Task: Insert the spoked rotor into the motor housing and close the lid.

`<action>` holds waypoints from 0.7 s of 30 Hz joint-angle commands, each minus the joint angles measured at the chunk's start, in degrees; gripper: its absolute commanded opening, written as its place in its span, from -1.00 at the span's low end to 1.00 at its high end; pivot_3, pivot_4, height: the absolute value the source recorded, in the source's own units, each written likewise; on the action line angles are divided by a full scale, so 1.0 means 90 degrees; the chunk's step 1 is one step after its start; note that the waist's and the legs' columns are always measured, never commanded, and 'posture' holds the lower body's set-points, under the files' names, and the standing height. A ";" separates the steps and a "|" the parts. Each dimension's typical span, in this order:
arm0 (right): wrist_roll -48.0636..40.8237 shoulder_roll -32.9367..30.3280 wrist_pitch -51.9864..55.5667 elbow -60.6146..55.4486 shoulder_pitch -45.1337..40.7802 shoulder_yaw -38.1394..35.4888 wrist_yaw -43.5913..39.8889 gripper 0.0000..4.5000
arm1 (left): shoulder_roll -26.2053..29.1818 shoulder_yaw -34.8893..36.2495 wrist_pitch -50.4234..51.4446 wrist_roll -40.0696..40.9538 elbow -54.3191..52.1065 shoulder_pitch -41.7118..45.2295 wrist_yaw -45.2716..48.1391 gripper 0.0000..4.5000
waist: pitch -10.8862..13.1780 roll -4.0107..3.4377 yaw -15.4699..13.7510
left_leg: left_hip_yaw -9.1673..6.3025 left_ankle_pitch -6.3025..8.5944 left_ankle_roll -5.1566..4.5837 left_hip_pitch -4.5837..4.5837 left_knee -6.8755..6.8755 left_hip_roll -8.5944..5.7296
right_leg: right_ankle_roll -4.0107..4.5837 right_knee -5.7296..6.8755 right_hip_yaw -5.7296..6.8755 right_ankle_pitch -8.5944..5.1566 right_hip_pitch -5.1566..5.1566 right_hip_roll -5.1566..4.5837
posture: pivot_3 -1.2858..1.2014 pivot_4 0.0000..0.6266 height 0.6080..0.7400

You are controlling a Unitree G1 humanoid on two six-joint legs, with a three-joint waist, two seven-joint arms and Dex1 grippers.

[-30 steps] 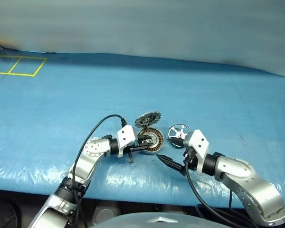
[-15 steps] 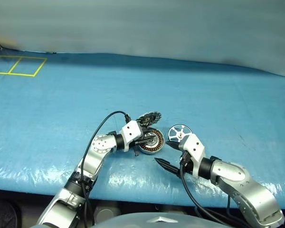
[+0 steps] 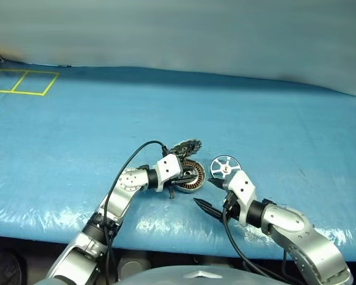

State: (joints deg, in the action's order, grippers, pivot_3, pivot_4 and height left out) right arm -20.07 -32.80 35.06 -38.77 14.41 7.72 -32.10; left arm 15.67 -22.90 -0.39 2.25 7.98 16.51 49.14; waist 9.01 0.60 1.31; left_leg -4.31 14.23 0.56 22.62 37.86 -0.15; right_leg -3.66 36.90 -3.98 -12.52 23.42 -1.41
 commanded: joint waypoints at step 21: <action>0.0221 0.0031 -0.0182 -0.0130 0.0052 -0.0080 0.0058 0.78 | -0.0122 0.0061 0.0183 -0.0332 0.0416 0.0199 -0.0316 -0.71 | -0.0004 0.0001 -0.0012 | -0.0002 -0.0001 -0.0002 -0.0005 0.0011 -0.0002 | -0.0004 0.0001 0.0000 0.0002 -0.0012 -0.0001 | 0.03 -0.52 1.00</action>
State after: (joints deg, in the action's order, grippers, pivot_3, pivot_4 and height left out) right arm -18.20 -32.77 34.90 -38.77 14.87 7.74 -31.90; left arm 13.96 -22.99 0.45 0.18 10.49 18.28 47.36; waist 8.98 0.61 1.20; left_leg -4.33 14.22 0.54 22.57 37.96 -0.16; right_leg -3.69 36.91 -3.98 -12.50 23.30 -1.42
